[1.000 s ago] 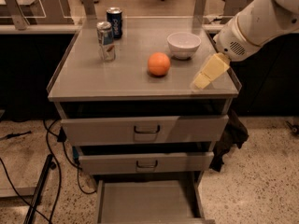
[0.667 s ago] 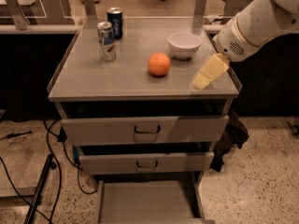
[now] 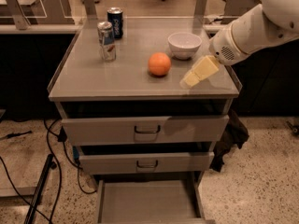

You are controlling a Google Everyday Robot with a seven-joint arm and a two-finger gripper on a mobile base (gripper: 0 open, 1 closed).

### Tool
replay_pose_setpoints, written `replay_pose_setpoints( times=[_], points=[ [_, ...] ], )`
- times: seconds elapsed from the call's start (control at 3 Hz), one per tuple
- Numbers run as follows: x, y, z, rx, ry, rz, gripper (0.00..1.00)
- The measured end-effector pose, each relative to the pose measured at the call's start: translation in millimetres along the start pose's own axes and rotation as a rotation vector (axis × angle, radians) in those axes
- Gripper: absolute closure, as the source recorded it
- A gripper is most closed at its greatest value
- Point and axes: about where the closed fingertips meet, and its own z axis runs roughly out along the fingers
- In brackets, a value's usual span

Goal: Place orange into bottom drawer

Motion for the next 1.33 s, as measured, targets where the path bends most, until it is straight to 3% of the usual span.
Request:
replay_pose_setpoints(
  times=[0.67,1.33],
  points=[
    [-36,-27,53,0.033,-0.139,0.042,0.00],
    [-62,-37,116,-0.031,-0.192,0.084,0.00]
  ],
)
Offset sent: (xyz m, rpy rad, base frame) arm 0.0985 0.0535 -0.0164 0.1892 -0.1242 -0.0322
